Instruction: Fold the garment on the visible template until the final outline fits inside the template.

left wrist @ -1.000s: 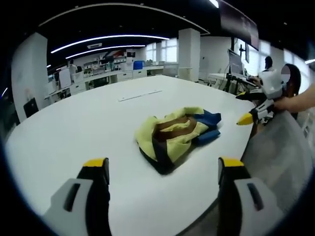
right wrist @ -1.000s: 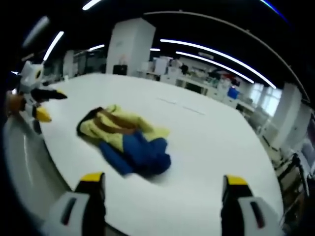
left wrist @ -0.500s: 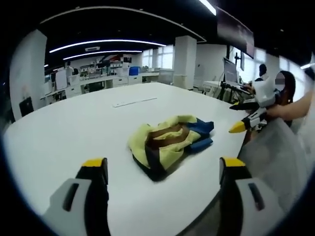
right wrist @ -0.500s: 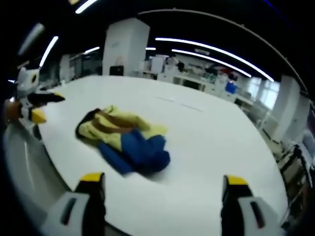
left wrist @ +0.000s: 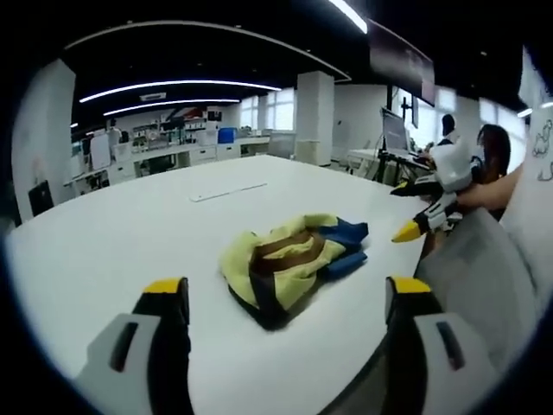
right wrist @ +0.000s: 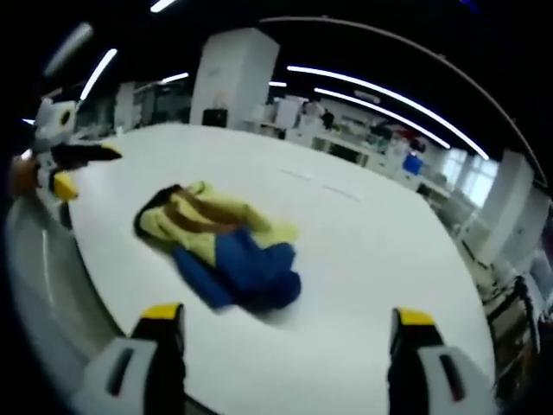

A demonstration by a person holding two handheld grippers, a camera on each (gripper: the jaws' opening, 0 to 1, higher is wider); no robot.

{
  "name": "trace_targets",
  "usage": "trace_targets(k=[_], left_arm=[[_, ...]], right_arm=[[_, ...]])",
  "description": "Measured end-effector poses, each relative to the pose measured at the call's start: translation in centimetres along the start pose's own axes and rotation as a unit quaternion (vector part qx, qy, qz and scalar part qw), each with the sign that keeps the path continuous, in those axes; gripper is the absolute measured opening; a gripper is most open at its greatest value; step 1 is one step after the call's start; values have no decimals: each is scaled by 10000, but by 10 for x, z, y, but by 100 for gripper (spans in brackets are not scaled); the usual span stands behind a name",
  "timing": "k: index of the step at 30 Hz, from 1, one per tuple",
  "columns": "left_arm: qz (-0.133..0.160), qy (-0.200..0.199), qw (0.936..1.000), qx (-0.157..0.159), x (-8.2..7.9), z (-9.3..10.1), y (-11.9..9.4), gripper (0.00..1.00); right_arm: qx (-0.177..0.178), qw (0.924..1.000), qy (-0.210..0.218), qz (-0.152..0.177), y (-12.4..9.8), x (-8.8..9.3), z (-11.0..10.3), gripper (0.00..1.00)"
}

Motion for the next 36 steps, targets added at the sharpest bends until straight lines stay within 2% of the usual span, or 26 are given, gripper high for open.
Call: trace_targets(k=[7, 10, 14, 19, 22, 24, 25, 26, 28, 31, 34, 36], left_arm=[[151, -67, 9998, -122, -4, -2, -1, 92], [86, -24, 9999, -133, -3, -3, -1, 91], [105, -164, 9997, -170, -3, -6, -2, 90], [89, -228, 9993, -271, -5, -7, -3, 89], [84, -345, 9989, -318, -5, -9, -3, 88], [61, -511, 9979, -390, -4, -11, -4, 86], [-17, -592, 9973, -444, -3, -13, -4, 84], [-42, -623, 9972, -418, -4, -13, -3, 81], [-154, -611, 9973, -385, -3, -18, 3, 75], [-238, -524, 9979, -281, -9, -20, 13, 72], [-404, -344, 9985, -97, -13, -23, 29, 61], [-517, -300, 9982, -33, -9, -27, 35, 54]], right_arm=[[-20, 9998, 187, -39, 0, 3, 2, 99], [2, 9999, 131, 46, -1, -1, 2, 99], [8, 9995, 267, 154, -2, -2, 4, 99], [-53, 9995, 199, 242, -2, -4, 7, 99], [-196, 9994, 49, 294, -3, -10, 10, 99], [-448, 9986, 50, 275, -4, -19, 9, 99], [-501, 9982, 57, 313, -4, -22, 9, 98], [-818, 9961, 46, 315, -3, -26, 7, 93], [-964, 9951, 38, 196, 1, -32, 11, 81], [-1362, 9907, -66, -12, 8, -42, 6, 75], [-1553, 9873, -294, -123, 20, -52, 5, 57], [-1632, 9859, -314, -199, 25, -54, 2, 52]])
Point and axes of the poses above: the point that each gripper's makers call its tool centre point, and the gripper's own axes: y roughly forward along the fingers, z roughly to its right, x roughly out of its underside, the point moved 7 cm from there along -y, roughly backward along the fingers, and after that the axes turned 14 degrees about y, right-handed, at the moved point
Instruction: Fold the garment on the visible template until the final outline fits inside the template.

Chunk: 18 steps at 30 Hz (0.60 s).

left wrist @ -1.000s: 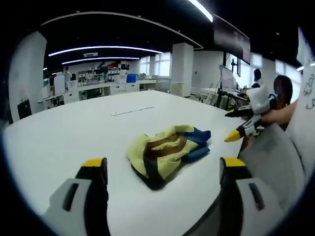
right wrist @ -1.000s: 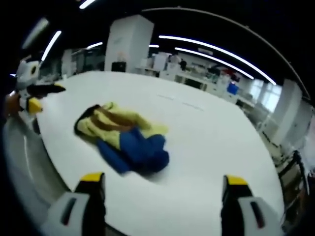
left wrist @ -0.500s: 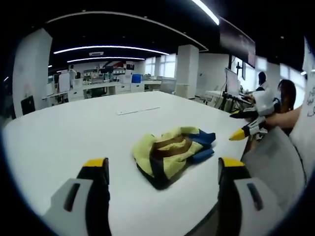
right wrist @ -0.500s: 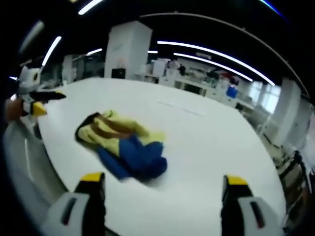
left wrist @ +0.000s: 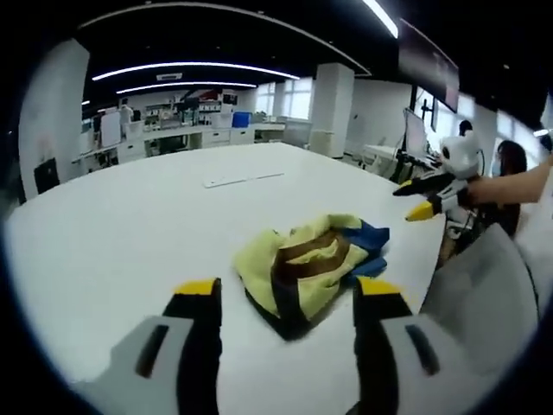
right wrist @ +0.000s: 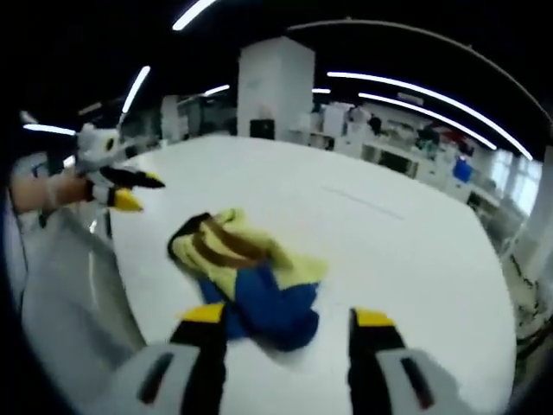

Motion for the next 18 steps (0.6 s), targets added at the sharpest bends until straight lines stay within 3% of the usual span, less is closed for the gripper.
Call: trace_targets(k=[2, 5, 6, 10, 18], left_arm=[[-217, -7, 9996, 168, 7, -1, 10, 46], [-374, -32, 9990, 230, 15, 0, 23, 34], [-511, -168, 9982, 269, 20, 1, 28, 33], [-595, -298, 9976, 199, 26, 7, 37, 28], [-715, -391, 9966, 142, 32, 10, 41, 15]], right_arm=[[-179, 9997, -3, -161, 9, -2, -3, 46], [-380, 9976, -329, -480, 24, 1, -5, 32], [-424, 9969, -358, -552, 26, 1, -8, 29], [-616, 9936, -492, -806, 44, 6, -4, 18], [-652, 9887, -726, -1139, 66, 12, 1, 13]])
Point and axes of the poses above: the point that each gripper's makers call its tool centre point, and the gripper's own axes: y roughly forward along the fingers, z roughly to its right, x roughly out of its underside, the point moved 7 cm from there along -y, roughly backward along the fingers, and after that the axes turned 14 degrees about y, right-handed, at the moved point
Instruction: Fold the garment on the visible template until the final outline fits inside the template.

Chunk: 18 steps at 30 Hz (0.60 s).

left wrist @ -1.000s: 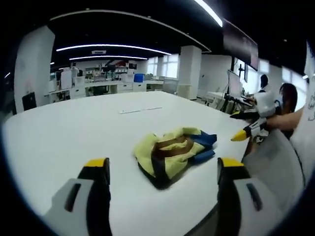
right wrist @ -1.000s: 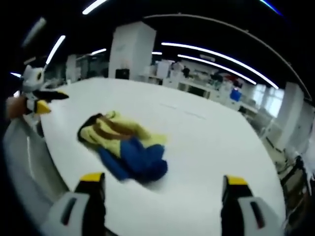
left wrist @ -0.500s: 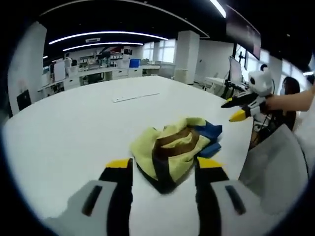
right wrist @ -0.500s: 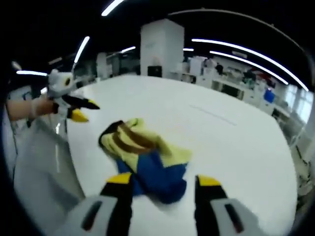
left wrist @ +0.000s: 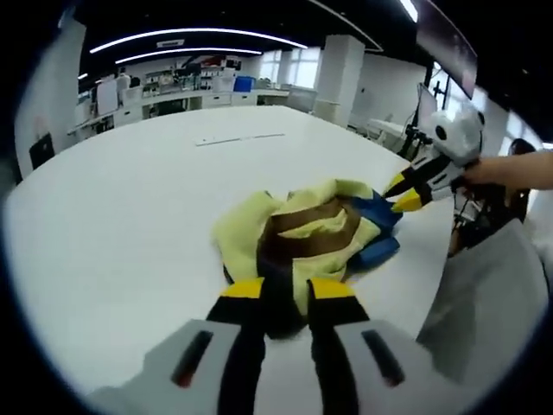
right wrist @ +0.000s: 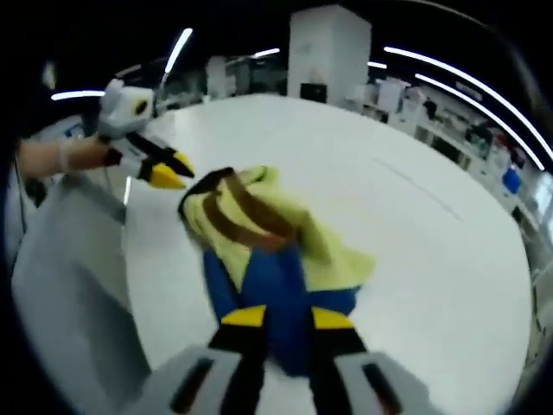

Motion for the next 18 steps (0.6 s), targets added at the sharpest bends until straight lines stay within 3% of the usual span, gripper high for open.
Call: trace_targets(k=[7, 10, 18], left_arm=[[-108, -104, 9999, -33, 3, 0, 5, 16], [-201, -200, 9995, -118, 5, 0, 9, 15], [-319, -222, 9992, -115, 4, 7, 10, 0]], right_arm=[[-77, 9998, 144, -147, 5, 4, 3, 0], [-112, 9994, 320, -108, 3, 8, 5, 0], [-96, 9981, 573, 179, -6, 11, 4, 0]])
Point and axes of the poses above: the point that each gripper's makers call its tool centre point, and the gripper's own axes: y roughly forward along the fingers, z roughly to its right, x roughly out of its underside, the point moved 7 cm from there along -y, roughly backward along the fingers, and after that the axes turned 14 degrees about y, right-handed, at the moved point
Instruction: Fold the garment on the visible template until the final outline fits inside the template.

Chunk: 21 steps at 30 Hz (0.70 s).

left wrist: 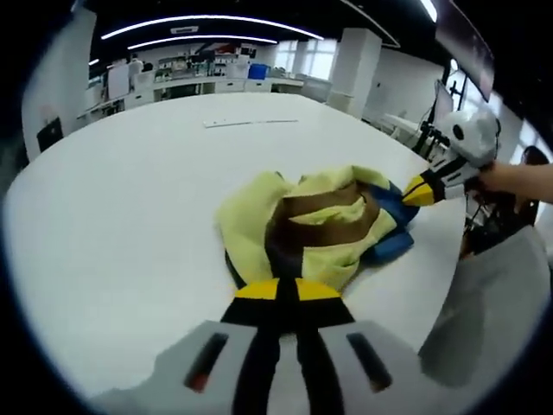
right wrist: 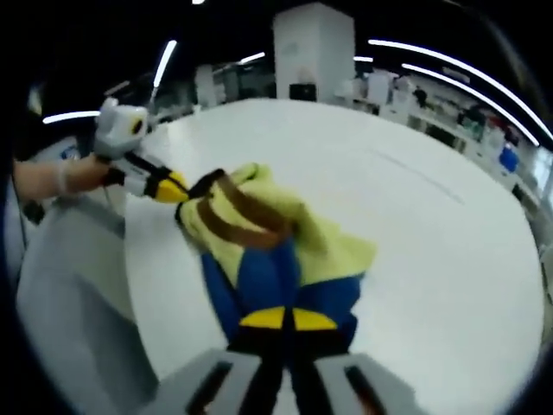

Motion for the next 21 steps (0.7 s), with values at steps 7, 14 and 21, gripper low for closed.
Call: trace_targets(k=[7, 14, 21], left_arm=[[15, -46, 10000, 41, -3, -2, -4, 0], [459, -38, 9988, -146, -28, -20, -30, 0], [1142, 183, 9927, -334, -82, -39, -62, 0]], right_arm=[[53, 9994, 37, 340, -17, -4, -6, 0], [161, 9946, 358, 962, -51, -24, -4, 0], [53, 9827, 454, 1795, -91, -64, -7, 0]])
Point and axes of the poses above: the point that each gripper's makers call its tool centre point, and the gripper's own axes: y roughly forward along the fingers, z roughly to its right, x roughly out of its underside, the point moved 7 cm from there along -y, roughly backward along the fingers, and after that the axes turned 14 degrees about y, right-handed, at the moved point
